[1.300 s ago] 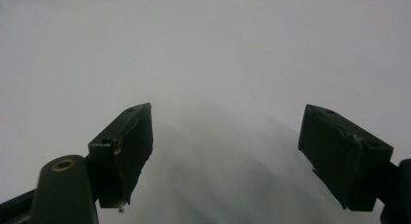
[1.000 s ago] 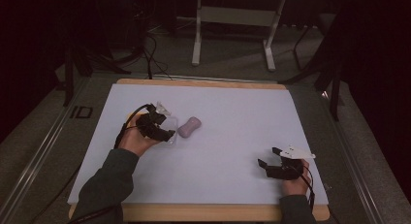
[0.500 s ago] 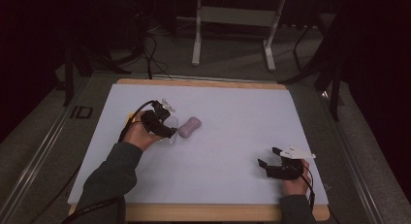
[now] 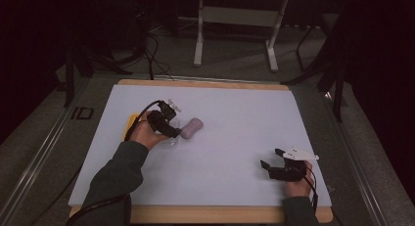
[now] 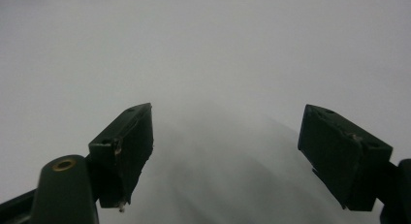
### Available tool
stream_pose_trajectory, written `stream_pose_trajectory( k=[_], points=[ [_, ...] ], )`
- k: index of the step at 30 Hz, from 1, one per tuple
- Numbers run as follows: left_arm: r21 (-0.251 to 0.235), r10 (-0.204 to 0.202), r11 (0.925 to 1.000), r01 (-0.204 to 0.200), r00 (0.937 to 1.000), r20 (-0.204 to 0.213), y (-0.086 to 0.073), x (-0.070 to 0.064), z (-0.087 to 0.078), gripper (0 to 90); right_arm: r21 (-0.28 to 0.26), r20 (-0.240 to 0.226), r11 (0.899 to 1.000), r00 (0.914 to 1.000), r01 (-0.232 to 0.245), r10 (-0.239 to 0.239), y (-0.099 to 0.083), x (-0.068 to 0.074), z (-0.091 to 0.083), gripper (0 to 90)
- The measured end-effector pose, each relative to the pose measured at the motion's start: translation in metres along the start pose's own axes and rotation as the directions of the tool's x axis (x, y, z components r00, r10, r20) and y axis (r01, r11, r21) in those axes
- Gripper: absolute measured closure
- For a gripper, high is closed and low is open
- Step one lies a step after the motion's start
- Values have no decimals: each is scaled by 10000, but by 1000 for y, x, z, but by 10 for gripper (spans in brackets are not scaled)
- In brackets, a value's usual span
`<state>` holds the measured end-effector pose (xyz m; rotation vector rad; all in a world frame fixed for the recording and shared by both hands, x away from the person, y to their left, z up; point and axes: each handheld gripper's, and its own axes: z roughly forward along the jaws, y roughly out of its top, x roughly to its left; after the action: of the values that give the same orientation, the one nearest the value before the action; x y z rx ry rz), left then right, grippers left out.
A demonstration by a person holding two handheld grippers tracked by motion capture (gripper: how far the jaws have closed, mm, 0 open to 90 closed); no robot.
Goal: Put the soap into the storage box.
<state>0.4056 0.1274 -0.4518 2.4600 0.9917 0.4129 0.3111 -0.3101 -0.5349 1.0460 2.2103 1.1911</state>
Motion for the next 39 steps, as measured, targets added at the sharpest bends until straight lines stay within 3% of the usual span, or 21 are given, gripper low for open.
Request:
stream_pose_trajectory(
  k=[9, 25, 33, 39],
  points=[
    [302, 138, 9994, -136, 9999, -33, 6, -1, 10, 378, 2, -1, 10000, 10000, 23, -23, 0, 0, 0, 199],
    [276, 42, 9996, -46, 9999, 121, 22, -3, 19, 350, 9, -9, 10000, 10000, 22, -22, 0, 0, 0, 197],
    [518, 109, 9986, -118, 9998, 165, 28, -3, 26, 349, 22, -11, 10000, 10000, 13, -13, 0, 0, 0, 196],
    [621, 36, 9981, -63, 9991, 430, 32, -1, 33, 360, 9, -17, 10000, 10000, -6, 6, 0, 0, 0, 195]
  ],
)
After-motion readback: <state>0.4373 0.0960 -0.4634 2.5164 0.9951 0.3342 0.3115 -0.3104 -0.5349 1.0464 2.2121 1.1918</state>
